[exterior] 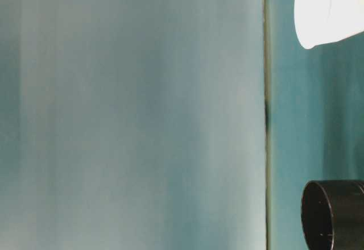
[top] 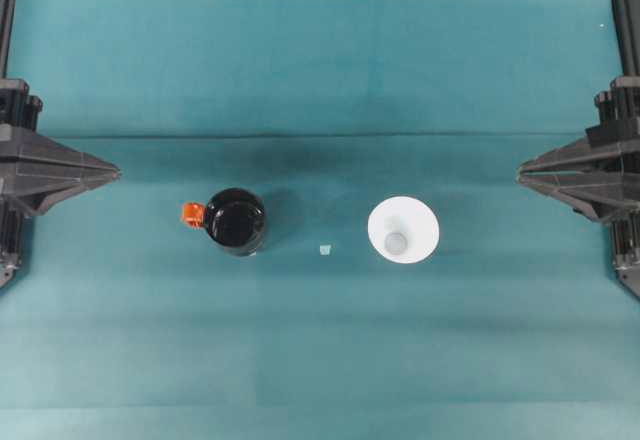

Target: Put the paper cup into the moved red handle cup holder.

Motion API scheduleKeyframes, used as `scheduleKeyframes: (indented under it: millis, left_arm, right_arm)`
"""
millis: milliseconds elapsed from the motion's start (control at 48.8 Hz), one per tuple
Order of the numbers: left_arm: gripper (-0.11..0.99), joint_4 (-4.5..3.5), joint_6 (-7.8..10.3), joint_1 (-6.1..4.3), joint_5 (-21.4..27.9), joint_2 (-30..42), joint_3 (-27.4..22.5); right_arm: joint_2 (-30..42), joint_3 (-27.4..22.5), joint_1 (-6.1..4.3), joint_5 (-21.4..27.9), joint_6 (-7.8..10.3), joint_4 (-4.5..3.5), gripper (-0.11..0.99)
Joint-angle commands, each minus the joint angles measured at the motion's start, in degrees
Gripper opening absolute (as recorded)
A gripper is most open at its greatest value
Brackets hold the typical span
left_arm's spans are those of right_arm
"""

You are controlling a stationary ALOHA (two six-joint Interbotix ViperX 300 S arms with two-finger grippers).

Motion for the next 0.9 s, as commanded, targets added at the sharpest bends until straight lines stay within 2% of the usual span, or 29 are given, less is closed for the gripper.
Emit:
scheduleKeyframes:
  millis: [0,82,144,205,246,369,431,533,636,656,697,882]
  left_arm:
    - [0.02,0.26,-2.99,0.26,2.3,1.8,-1.8]
    - [0.02,0.35,-6.24,0.26,5.7,2.7,-3.3]
    - [0.02,0.44,-7.82,0.26,8.0,3.3,-4.3]
    - [0.02,0.62,-8.7,0.26,9.9,3.5,-5.1]
    - [0.02,0.62,-8.61,0.18,11.4,3.8,-5.6]
    - [0.02,0.62,-8.61,0.18,18.5,4.3,-6.8]
    - [0.02,0.62,-8.79,0.35,23.4,4.9,-6.9]
    - [0.02,0.62,-8.61,1.49,33.7,6.2,-7.6]
    - [0.02,1.32,-7.73,1.41,42.0,8.7,-9.1]
    - [0.02,1.14,-7.38,1.41,43.2,9.5,-9.4]
    - [0.02,1.32,-6.86,1.49,43.7,10.4,-9.6]
    - [0.02,1.14,-4.75,1.49,43.9,14.3,-10.5]
  right_arm:
    - [0.4,-1.0,1.14,-0.4,0.7,0.79,0.0]
    - [0.2,-1.7,1.41,0.7,2.2,4.13,-0.02]
    - [0.2,-1.9,1.49,1.8,4.39,5.71,-0.07]
    - [0.2,-2.0,1.41,3.2,6.24,5.8,-0.09]
    - [0.2,-2.0,1.41,4.1,7.29,5.71,-0.1]
    - [0.2,-2.2,1.49,7.6,9.14,5.8,-0.1]
    - [0.3,-2.4,1.41,9.1,9.49,5.8,-0.1]
    - [0.5,-3.0,1.32,11.6,9.58,5.71,-0.1]
    - [0.7,-3.5,0.7,14.0,9.58,5.71,-0.1]
    - [0.7,-3.6,0.62,14.5,9.67,5.8,-0.1]
    - [0.8,-3.7,0.35,15.3,9.67,5.71,-0.1]
    - [1.0,-3.8,-0.53,17.5,9.67,5.71,-0.1]
